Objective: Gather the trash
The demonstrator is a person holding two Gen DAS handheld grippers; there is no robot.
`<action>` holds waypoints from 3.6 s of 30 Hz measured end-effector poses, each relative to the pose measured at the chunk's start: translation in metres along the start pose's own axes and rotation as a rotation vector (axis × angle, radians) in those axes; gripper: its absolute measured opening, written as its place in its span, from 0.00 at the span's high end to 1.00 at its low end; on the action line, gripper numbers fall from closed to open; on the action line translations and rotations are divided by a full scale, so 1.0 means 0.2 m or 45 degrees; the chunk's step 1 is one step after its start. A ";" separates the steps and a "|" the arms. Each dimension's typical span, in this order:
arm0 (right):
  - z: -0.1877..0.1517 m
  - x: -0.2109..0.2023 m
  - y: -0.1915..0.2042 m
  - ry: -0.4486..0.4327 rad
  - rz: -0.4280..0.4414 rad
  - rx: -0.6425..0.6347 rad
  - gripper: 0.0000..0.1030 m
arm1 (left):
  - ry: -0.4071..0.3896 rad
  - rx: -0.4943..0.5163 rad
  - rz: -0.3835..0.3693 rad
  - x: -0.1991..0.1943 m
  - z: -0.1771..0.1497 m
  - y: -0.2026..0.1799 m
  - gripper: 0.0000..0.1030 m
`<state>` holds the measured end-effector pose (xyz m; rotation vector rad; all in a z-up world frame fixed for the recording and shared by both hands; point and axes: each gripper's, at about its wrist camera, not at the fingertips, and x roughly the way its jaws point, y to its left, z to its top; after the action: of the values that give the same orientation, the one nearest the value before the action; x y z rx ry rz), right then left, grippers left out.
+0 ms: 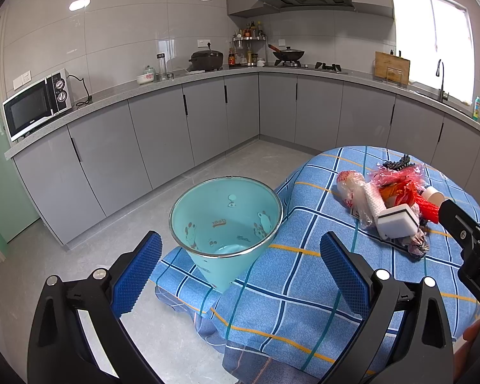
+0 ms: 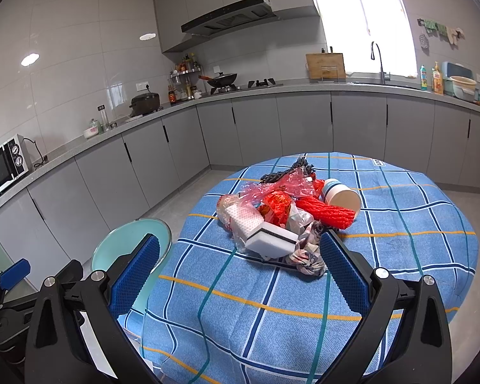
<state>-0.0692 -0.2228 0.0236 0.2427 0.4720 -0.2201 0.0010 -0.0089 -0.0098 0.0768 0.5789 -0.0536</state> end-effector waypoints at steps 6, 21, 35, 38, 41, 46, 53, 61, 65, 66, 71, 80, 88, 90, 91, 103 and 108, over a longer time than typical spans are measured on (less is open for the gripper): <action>-0.01 0.03 -0.03 0.009 -0.015 0.005 0.04 | 0.023 0.009 -0.001 0.04 -0.03 -0.02 0.05; -0.01 0.31 -0.27 0.096 -0.068 0.063 0.04 | 0.138 0.075 -0.003 0.36 0.01 -0.19 0.06; -0.02 0.49 -0.60 0.189 -0.111 0.091 0.30 | 0.275 0.143 -0.178 0.66 0.02 -0.44 0.06; -0.01 0.50 -0.67 0.192 -0.115 0.131 0.32 | 0.240 0.141 -0.216 0.67 0.04 -0.48 0.06; -0.01 0.50 -0.72 0.191 -0.149 0.137 0.32 | 0.205 0.168 -0.295 0.64 0.07 -0.53 0.07; 0.01 0.52 -0.81 0.194 -0.212 0.161 0.32 | 0.205 0.207 -0.478 0.59 0.09 -0.67 0.07; -0.05 0.51 -0.84 0.249 -0.193 0.149 0.32 | 0.252 0.226 -0.614 0.60 0.10 -0.89 0.08; -0.12 0.49 -0.84 0.311 -0.173 0.171 0.32 | 0.323 0.241 -0.603 0.69 0.07 -0.99 0.25; -0.13 0.49 -0.81 0.319 -0.149 0.156 0.32 | 0.377 0.179 -0.633 0.73 0.03 -0.89 0.28; -0.13 0.49 -0.80 0.322 -0.133 0.150 0.32 | 0.378 0.177 -0.633 0.73 0.02 -0.87 0.29; -0.14 0.53 -0.72 0.342 -0.074 0.111 0.32 | 0.381 0.194 -0.622 0.70 0.00 -0.79 0.36; -0.13 0.60 -0.58 0.379 0.021 0.033 0.31 | 0.390 0.161 -0.592 0.71 -0.02 -0.63 0.33; -0.16 0.73 -0.56 0.462 0.069 0.029 0.33 | 0.361 0.217 -0.603 0.71 0.03 -0.65 0.18; -0.17 0.74 -0.55 0.486 0.091 0.025 0.52 | 0.380 0.224 -0.628 0.72 0.01 -0.67 0.18; -0.18 0.75 -0.55 0.507 0.121 0.031 0.56 | 0.385 0.233 -0.637 0.72 0.00 -0.68 0.18; -0.14 0.47 -0.71 0.439 0.108 0.117 0.68 | 0.441 0.327 -0.626 0.80 -0.10 -0.86 0.41; -0.11 0.37 -0.70 0.400 0.124 0.128 0.68 | 0.434 0.328 -0.674 0.79 -0.12 -0.83 0.48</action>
<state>-0.0521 -0.3602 -0.0556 0.4005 0.7593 -0.1104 0.1080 -0.1769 -0.1257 0.1833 0.9193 -0.6398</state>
